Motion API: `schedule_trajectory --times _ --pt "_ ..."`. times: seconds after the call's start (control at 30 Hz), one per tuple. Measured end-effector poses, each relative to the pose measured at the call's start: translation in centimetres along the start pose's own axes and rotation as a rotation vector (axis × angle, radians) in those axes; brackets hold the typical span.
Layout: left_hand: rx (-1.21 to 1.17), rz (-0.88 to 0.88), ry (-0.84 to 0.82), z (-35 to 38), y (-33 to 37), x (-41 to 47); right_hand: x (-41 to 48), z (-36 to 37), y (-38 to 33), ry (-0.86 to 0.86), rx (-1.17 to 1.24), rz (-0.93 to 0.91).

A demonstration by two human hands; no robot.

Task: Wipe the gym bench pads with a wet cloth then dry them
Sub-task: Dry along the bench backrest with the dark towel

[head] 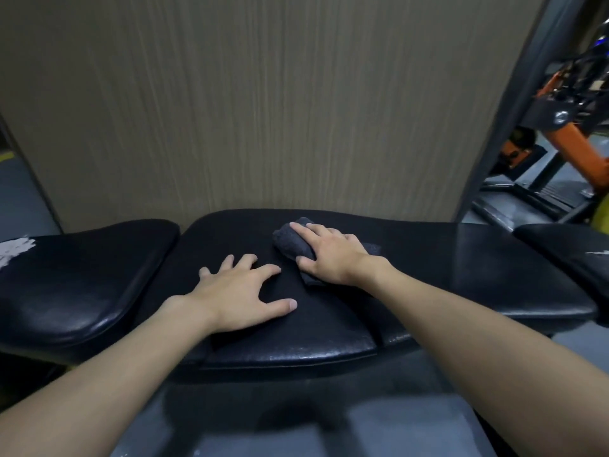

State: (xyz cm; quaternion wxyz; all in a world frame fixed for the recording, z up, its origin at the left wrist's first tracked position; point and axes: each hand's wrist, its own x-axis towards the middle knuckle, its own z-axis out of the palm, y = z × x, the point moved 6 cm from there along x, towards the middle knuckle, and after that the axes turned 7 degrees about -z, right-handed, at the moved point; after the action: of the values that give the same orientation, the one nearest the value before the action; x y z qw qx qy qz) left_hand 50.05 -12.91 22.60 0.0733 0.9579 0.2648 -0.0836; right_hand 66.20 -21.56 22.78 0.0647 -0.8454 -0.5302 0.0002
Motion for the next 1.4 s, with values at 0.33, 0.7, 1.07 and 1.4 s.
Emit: schedule_trajectory --times 0.33,0.7,1.07,1.4 --pt "-0.002 0.223 -0.053 1.0 12.1 1.5 -7.9 -1.8 13.2 0.028 -0.002 0.293" --pt "0.032 0.21 -0.078 1.7 13.8 2.4 -17.1 -4.0 24.4 0.043 0.025 0.624" --pt "0.001 0.234 -0.083 1.7 13.6 2.1 -25.5 -4.2 24.8 0.081 0.053 0.967" --pt "-0.024 0.281 0.052 0.1 5.1 -0.5 -20.1 -2.4 11.5 0.041 -0.139 0.758"
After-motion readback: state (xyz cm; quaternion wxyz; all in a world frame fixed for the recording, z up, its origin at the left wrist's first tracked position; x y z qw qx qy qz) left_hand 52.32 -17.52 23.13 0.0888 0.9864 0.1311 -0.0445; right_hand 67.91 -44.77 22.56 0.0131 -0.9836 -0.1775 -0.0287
